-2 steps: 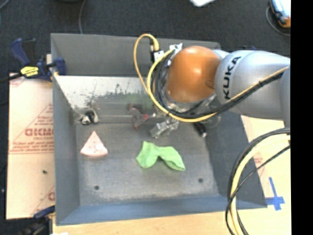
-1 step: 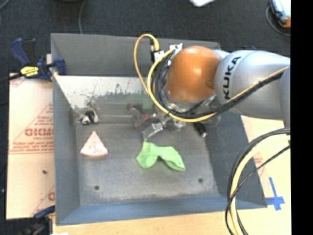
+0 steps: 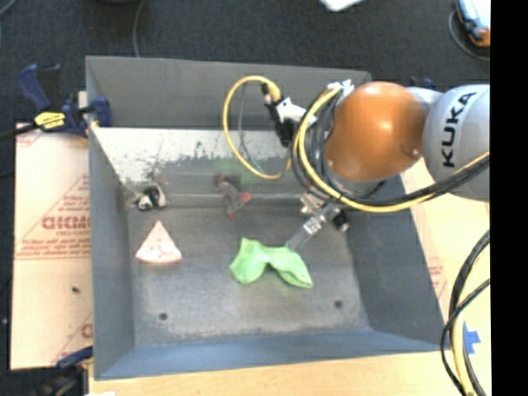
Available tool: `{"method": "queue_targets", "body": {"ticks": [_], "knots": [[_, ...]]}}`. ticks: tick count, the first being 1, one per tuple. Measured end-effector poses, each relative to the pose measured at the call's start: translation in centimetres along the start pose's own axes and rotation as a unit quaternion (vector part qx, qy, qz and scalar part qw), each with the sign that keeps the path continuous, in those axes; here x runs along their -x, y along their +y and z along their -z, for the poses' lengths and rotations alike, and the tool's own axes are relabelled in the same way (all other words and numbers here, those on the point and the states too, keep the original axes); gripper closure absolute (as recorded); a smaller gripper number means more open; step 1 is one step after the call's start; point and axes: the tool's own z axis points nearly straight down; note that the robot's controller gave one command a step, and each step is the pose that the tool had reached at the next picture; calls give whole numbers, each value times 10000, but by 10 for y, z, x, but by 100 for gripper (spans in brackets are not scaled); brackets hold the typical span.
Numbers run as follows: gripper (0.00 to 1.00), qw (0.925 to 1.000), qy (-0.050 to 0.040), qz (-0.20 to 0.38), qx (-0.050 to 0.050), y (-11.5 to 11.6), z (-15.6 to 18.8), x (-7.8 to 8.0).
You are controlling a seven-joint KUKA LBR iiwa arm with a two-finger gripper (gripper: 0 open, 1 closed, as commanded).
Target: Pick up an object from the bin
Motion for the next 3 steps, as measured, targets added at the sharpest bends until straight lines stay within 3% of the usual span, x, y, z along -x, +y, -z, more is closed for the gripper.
{"method": "queue_targets", "body": {"ticks": [1, 2, 3], "knots": [[100, 10000, -19, -9, 6, 0, -1, 2], [0, 10000, -22, -19, 11, 0, -1, 2], [0, 10000, -23, -23, 13, 0, -1, 2]]}}
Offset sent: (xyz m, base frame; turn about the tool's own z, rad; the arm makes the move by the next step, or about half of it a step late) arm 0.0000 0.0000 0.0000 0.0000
